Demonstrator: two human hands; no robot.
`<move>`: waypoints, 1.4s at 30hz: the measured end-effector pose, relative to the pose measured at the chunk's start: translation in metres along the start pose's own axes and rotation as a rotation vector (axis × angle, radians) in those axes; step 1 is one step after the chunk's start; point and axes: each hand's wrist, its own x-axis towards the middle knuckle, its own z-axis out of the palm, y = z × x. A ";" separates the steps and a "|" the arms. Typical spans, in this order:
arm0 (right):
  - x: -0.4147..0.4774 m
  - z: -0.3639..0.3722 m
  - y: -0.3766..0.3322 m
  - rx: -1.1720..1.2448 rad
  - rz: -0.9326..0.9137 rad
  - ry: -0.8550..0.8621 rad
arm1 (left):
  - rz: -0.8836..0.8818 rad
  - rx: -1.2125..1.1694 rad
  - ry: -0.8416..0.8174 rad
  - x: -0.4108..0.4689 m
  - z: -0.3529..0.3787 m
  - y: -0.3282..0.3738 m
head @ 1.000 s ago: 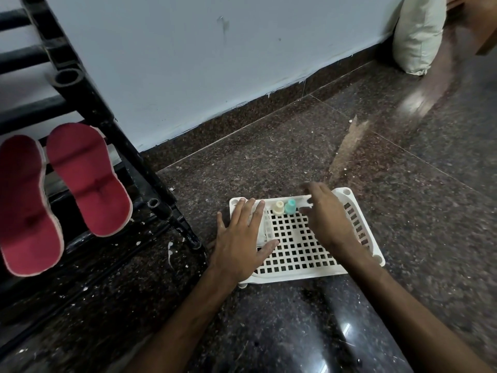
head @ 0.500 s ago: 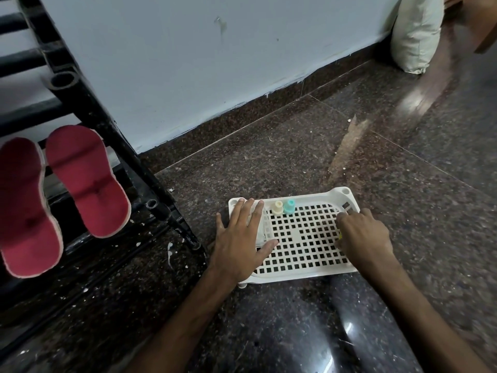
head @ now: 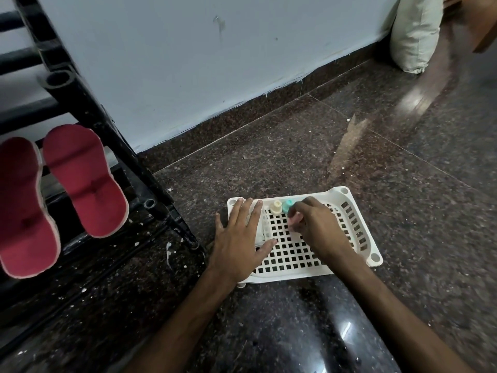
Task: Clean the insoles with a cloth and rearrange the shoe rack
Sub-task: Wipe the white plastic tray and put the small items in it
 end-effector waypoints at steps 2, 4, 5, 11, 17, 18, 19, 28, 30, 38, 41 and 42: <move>-0.003 0.009 0.004 -0.004 -0.022 0.004 | 0.000 0.004 0.001 0.000 0.000 0.000; -0.004 0.014 0.004 -0.022 -0.043 0.026 | 0.000 0.005 0.004 0.000 0.001 0.000; -0.004 0.016 0.003 -0.016 -0.051 0.049 | 0.000 0.005 0.006 0.000 0.001 0.000; -0.009 0.022 -0.006 0.089 -0.029 0.189 | 0.001 0.007 0.001 0.000 0.001 -0.001; -0.004 0.023 -0.007 0.118 0.022 0.207 | -0.001 0.004 0.006 0.000 0.002 0.000; -0.003 0.023 -0.007 0.114 0.019 0.203 | -0.001 0.003 0.005 0.000 0.002 -0.001; -0.003 0.024 -0.007 0.114 0.016 0.200 | -0.001 0.002 0.001 0.000 0.002 -0.001; -0.008 0.020 -0.001 0.115 0.029 0.258 | 0.004 -0.019 -0.004 -0.001 0.001 -0.001; -0.013 0.018 0.004 0.023 0.045 0.244 | 0.001 -0.018 -0.015 0.000 0.001 -0.001; -0.045 0.003 0.017 0.010 0.014 -0.011 | 0.271 -0.002 0.335 -0.031 -0.004 0.031; -0.052 -0.008 0.019 0.046 -0.002 -0.215 | 0.389 0.036 0.214 -0.053 0.014 0.045; -0.053 -0.012 0.020 0.063 0.010 -0.290 | 0.386 0.046 0.167 -0.057 0.017 0.045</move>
